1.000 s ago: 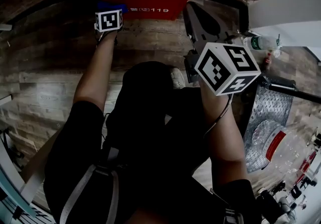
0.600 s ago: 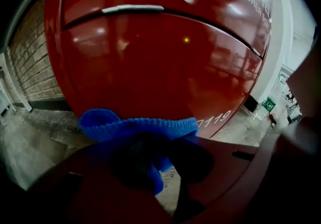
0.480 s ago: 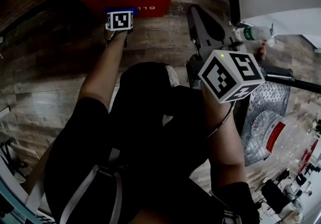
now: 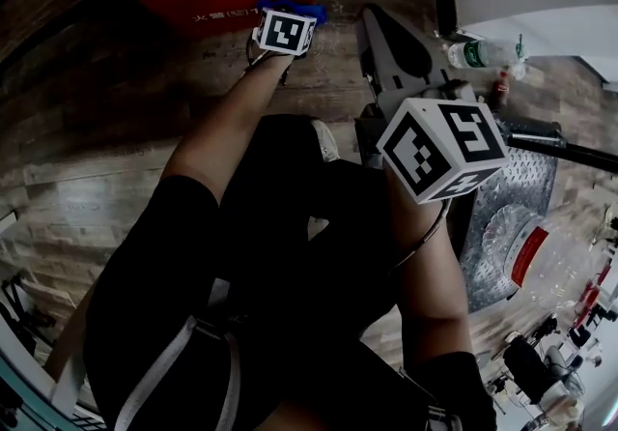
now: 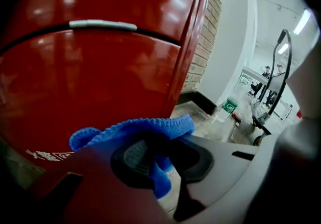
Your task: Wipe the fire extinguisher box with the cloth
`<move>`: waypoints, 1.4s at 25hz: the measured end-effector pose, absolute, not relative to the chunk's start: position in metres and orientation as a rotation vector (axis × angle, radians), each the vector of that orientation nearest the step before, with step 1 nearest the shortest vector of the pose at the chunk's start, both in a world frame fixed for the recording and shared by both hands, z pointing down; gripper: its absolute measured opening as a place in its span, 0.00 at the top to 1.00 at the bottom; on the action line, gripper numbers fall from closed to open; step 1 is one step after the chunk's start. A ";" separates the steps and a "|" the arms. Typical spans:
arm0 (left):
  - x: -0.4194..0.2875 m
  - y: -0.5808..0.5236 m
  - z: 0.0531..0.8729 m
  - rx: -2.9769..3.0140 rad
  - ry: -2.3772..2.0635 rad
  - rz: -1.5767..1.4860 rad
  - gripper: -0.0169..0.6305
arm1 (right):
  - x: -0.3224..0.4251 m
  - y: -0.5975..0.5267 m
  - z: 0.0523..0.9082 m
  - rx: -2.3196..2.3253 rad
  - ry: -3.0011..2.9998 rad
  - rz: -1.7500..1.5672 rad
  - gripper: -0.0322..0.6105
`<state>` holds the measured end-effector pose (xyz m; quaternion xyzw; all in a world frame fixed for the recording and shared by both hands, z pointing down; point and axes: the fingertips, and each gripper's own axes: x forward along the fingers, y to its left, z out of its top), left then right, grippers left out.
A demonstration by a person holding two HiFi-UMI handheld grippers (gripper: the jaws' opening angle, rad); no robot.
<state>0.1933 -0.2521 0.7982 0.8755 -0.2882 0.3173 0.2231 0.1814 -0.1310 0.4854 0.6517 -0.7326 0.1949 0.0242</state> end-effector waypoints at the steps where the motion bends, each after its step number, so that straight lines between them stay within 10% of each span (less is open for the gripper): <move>1: 0.199 -0.251 0.803 2.418 -0.780 0.880 0.86 | 0.182 -0.131 0.486 2.016 -2.267 0.602 0.93; 19: 0.041 -0.314 0.905 1.999 -1.262 0.915 0.86 | 0.172 -0.125 0.478 1.935 -2.365 0.567 0.93; 35: -0.113 -0.330 0.840 1.963 -1.476 0.820 0.86 | 0.091 -0.166 0.483 1.696 -2.529 0.566 0.93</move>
